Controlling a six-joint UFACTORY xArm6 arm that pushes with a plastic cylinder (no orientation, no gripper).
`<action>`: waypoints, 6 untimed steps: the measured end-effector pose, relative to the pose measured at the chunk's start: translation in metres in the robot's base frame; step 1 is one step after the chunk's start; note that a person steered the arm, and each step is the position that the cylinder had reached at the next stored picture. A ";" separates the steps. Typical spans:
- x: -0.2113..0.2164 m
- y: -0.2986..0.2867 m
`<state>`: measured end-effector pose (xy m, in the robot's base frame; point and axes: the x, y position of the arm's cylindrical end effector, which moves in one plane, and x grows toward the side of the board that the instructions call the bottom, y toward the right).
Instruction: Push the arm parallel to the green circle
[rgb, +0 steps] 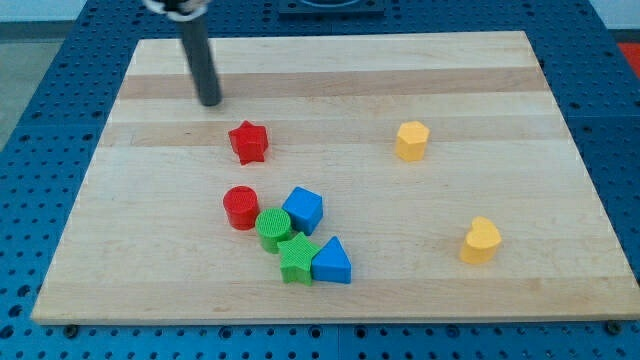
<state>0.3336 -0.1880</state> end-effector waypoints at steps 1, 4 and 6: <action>0.097 -0.042; 0.219 -0.047; 0.204 0.016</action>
